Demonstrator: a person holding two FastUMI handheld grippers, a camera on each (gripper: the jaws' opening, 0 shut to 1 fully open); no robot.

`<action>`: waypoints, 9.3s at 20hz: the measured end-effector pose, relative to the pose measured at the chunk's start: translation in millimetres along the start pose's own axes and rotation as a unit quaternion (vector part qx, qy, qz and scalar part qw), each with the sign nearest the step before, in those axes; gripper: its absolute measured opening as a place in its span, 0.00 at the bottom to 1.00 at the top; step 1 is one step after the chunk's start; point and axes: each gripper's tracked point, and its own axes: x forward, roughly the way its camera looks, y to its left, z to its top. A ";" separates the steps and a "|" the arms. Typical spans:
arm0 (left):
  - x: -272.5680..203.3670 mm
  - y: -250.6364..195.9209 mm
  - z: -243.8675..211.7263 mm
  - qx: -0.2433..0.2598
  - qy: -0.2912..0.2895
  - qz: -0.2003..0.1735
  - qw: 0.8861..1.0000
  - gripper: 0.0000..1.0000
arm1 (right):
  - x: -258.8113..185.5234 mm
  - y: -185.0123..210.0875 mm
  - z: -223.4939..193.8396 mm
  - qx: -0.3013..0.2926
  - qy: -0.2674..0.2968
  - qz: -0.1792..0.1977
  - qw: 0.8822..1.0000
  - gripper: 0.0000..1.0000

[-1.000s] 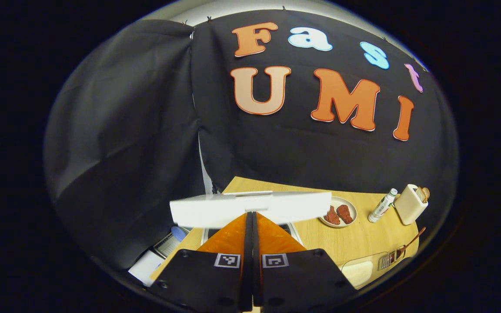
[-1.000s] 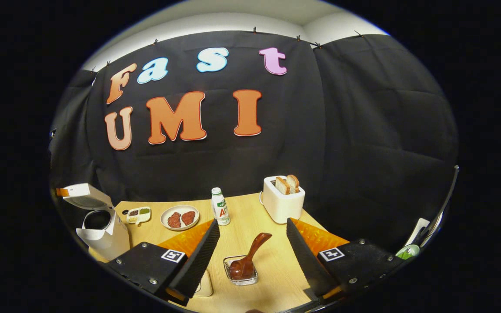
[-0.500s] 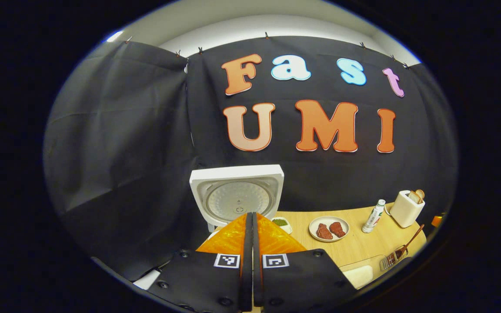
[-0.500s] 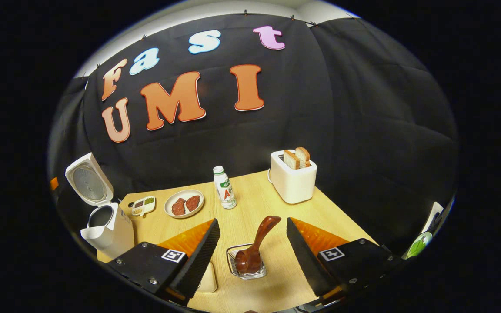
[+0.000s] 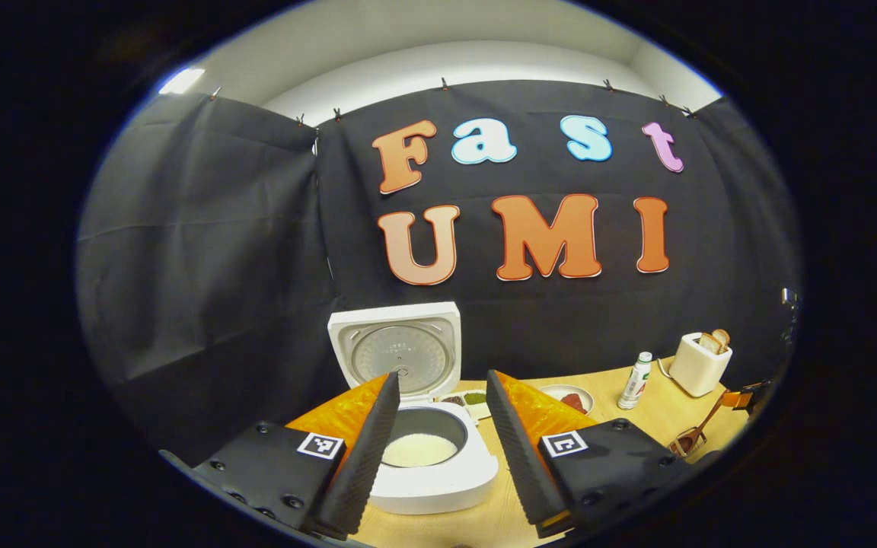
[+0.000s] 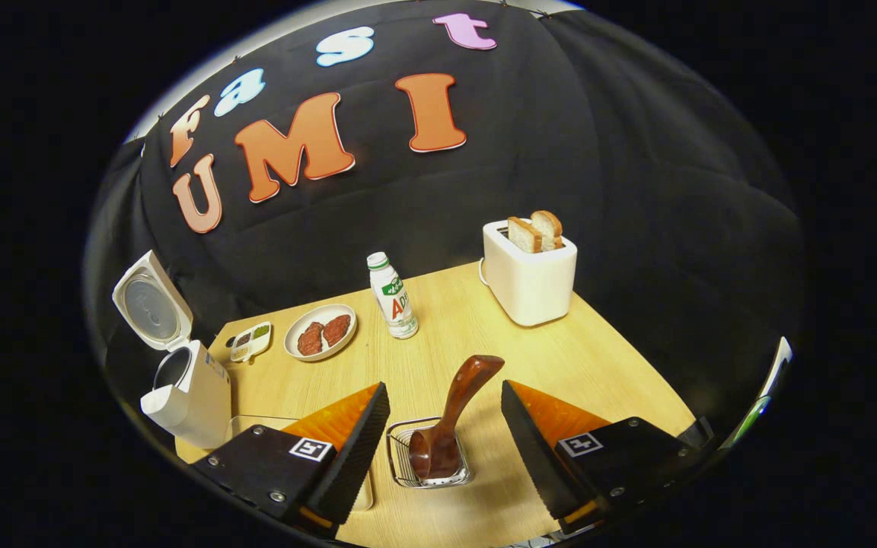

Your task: Close the left gripper, press the button to open the rice cooker; take a wooden spoon from the chopstick holder with the right hand, scoop a spoonful of rice and pour it into the rice cooker, then put the wooden spoon back into the chopstick holder.

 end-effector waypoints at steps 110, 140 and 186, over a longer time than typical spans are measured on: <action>26.6 93.0 -83.8 -0.021 0.060 0.017 0.998 0.97 | 11.2 238.0 -130.5 0.176 0.159 0.090 0.967 0.11; 37.2 56.1 -63.7 -0.020 0.041 0.007 0.999 0.97 | -14.2 209.0 -23.4 0.523 0.147 0.246 0.803 0.11; -24.2 198.6 -118.7 -0.037 0.058 0.146 0.987 0.98 | 27.0 545.4 5.2 0.088 0.092 0.319 0.939 0.11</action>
